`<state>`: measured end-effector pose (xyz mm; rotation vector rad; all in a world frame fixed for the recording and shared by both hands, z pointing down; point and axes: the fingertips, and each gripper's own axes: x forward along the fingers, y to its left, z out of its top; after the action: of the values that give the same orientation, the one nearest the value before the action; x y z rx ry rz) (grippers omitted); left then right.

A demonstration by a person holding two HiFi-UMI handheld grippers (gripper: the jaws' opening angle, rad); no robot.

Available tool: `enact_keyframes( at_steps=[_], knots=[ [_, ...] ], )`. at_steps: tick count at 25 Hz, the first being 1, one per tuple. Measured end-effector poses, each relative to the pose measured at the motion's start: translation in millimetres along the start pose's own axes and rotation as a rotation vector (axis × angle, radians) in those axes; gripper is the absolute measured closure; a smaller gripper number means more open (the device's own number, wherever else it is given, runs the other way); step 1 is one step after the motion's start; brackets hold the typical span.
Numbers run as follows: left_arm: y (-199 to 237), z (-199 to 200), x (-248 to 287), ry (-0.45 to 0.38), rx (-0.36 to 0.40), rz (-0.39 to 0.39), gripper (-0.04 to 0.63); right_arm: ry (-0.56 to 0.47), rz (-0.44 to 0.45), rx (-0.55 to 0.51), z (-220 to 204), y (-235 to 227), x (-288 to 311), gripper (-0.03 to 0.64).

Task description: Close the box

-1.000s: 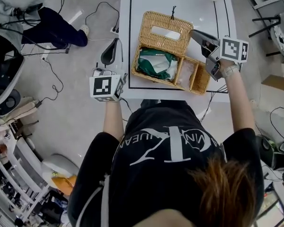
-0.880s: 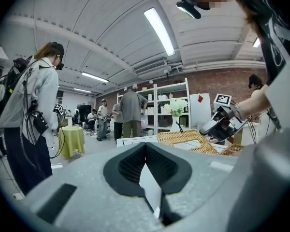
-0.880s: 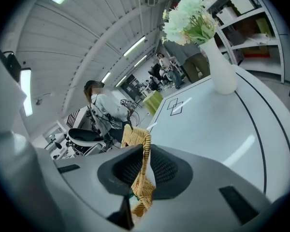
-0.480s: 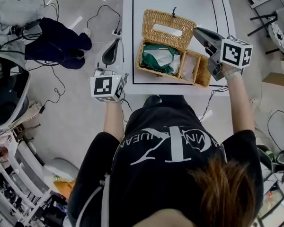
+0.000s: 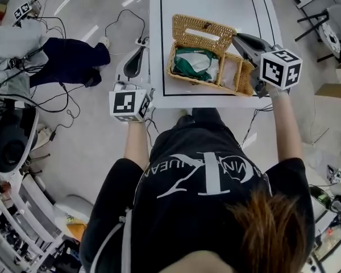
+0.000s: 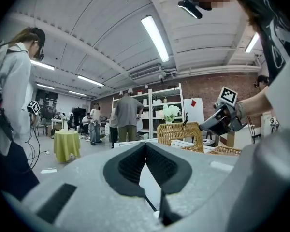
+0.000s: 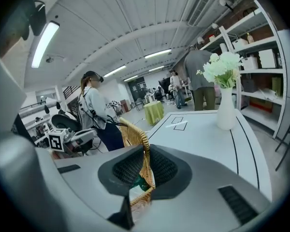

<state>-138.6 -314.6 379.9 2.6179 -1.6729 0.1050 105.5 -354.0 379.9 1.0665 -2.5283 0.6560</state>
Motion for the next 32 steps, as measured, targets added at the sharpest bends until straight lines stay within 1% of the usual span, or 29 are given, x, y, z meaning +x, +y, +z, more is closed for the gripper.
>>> enact_keyframes(
  at_steps=[4, 6, 11, 17, 23, 27, 32],
  knots=[
    [-6.5, -4.4, -2.2, -0.004, 0.010, -0.016, 0.586, 0.008, -0.066, -0.137, -9.3, 2.8, -4.4, 0.580],
    [-6.4, -8.0, -5.8, -0.002, 0.012, -0.023, 0.586, 0.007, -0.089, -0.169, -14.1, 6.1, -4.8, 0.580],
    [-6.2, -0.2, -19.3, -0.011, 0.016, -0.035, 0.586, -0.007, -0.103, -0.175, -17.3, 22.1, -14.2, 0.577],
    [-4.2, 7.2, -35.3, -0.017, 0.018, -0.057, 0.586, -0.009, -0.135, -0.208, -23.0, 42.0, -18.9, 0.572],
    [-6.8, -2.7, -63.4, -0.015, 0.021, -0.074, 0.586, -0.026, -0.144, -0.208, -48.2, 66.9, -24.3, 0.563],
    [-6.8, -9.2, -83.4, -0.013, 0.009, -0.078, 0.586, -0.022, -0.153, -0.210, -69.1, 86.0, -29.1, 0.558],
    [-7.2, -1.5, -68.8, -0.031, 0.006, -0.074, 0.586, -0.029, -0.147, -0.188, -75.6, 77.0, -27.5, 0.558]
  ],
)
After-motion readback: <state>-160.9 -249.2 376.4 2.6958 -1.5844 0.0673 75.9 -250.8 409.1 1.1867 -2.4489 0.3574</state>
